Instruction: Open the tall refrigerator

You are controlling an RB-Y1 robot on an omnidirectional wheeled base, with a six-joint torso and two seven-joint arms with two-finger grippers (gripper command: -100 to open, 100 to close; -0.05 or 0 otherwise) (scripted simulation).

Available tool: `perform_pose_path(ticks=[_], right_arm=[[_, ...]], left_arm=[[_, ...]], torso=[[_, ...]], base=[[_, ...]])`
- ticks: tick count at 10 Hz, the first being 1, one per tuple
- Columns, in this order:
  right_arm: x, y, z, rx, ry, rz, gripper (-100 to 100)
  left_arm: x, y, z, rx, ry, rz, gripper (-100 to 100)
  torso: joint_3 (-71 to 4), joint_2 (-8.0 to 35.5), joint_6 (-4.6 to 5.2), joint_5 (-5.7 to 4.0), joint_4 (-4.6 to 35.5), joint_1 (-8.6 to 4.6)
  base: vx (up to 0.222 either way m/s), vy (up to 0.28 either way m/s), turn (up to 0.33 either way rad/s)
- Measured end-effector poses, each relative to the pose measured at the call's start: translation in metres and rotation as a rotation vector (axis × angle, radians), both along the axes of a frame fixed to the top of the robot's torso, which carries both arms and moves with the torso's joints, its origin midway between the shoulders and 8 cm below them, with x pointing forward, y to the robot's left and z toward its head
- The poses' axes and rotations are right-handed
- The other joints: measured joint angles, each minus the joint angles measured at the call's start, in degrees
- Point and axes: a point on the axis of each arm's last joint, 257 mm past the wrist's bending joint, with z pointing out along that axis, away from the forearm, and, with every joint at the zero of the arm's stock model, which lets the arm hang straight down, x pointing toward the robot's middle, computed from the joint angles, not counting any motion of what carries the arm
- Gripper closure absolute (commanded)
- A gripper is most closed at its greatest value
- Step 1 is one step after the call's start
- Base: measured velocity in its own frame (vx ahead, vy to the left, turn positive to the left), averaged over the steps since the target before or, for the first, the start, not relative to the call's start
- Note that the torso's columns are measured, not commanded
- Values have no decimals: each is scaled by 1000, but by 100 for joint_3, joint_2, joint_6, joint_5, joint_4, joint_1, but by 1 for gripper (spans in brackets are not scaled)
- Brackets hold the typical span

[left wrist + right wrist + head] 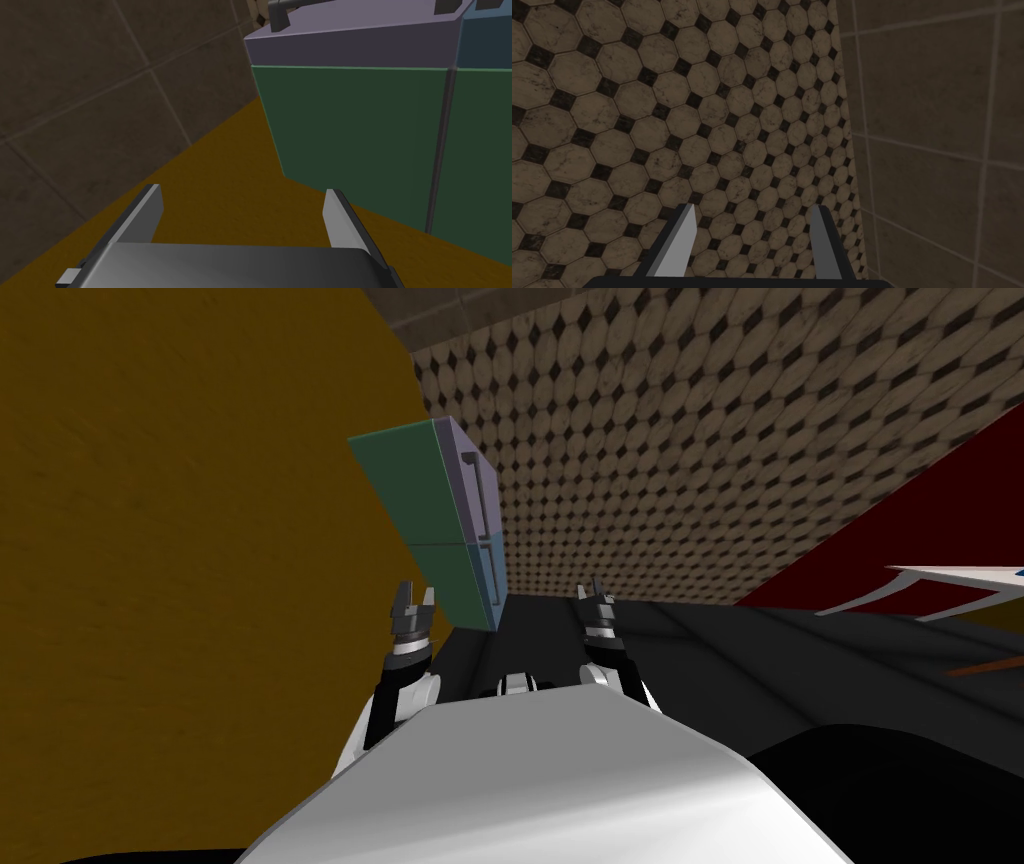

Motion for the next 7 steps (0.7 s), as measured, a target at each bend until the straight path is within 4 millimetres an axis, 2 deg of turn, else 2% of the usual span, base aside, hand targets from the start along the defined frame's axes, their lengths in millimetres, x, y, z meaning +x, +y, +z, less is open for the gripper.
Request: perform_pose_path(ticks=[3, 7], right_arm=[[0, 0, 0, 0, 0, 0, 0], [0, 0, 0, 0, 0, 0, 0]], left_arm=[[11, -1, -1, 4, 46, -12, -100], [21, -1, -2, -7, 97, -19, -100]], torso=[[4, 9, 0, 2, 4, 8], [7, 13, 0, 1, 6, 3]], base=[[144, -22, -10], [83, -13, -6]])
